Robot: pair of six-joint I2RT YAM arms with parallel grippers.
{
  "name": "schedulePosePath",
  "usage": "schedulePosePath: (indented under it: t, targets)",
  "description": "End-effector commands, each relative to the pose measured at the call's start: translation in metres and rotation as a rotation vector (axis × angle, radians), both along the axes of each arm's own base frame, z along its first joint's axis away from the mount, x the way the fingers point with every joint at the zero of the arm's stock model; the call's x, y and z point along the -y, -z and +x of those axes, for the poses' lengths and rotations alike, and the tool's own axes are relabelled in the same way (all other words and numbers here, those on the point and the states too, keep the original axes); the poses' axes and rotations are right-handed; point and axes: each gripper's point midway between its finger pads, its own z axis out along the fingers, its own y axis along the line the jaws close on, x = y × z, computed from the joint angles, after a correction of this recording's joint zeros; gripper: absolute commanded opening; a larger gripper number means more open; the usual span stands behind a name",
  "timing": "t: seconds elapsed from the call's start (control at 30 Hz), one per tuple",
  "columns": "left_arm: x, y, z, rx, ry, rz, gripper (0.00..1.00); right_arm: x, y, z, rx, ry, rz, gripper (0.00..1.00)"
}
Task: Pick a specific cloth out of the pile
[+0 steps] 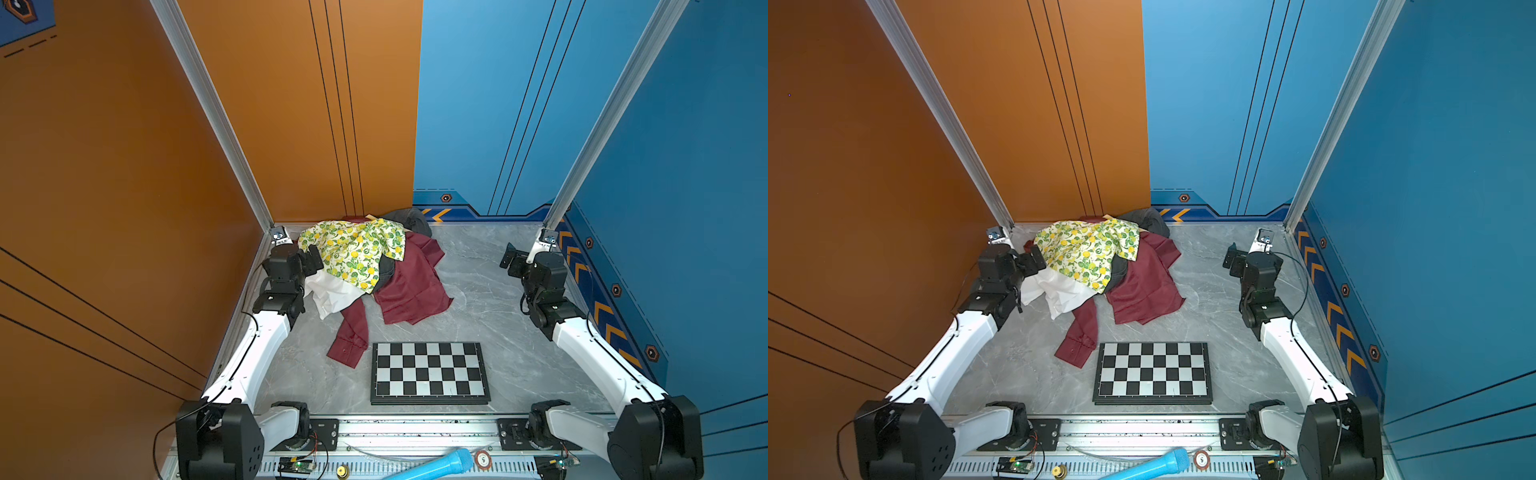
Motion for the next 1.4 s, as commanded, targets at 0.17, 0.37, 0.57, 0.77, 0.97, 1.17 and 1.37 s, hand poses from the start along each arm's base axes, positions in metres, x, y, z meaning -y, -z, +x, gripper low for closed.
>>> schedulePosePath:
  t: [0.17, 0.37, 0.57, 0.77, 0.97, 1.17, 1.37]
  targets:
    - [-0.011, 0.041, 0.011, -0.257, -0.052, -0.331, 0.98, -0.096, 0.018, -0.012, -0.107, -0.335, -0.027, 1.0]
    - [-0.007, 0.069, 0.028, -0.349, -0.025, -0.439, 0.96, -0.17, 0.031, -0.028, -0.144, -0.614, -0.066, 1.0]
    - [0.013, 0.087, 0.02, -0.423, 0.046, -0.467, 0.91, -0.208, 0.052, -0.032, -0.222, -0.707, -0.061, 0.99]
    - [0.033, 0.098, -0.011, -0.498, 0.122, -0.391, 0.91, -0.225, 0.082, -0.018, -0.332, -0.727, -0.05, 0.98]
    - [0.028, 0.1, -0.018, -0.533, 0.12, -0.336, 0.92, -0.242, 0.095, -0.005, -0.367, -0.755, -0.019, 0.98]
    - [0.004, 0.086, 0.009, -0.501, 0.071, -0.318, 0.93, -0.253, 0.096, 0.0, -0.372, -0.766, -0.023, 0.97]
    - [-0.03, 0.096, 0.052, -0.498, -0.025, -0.457, 0.91, -0.258, 0.096, -0.01, -0.345, -0.782, -0.067, 0.97]
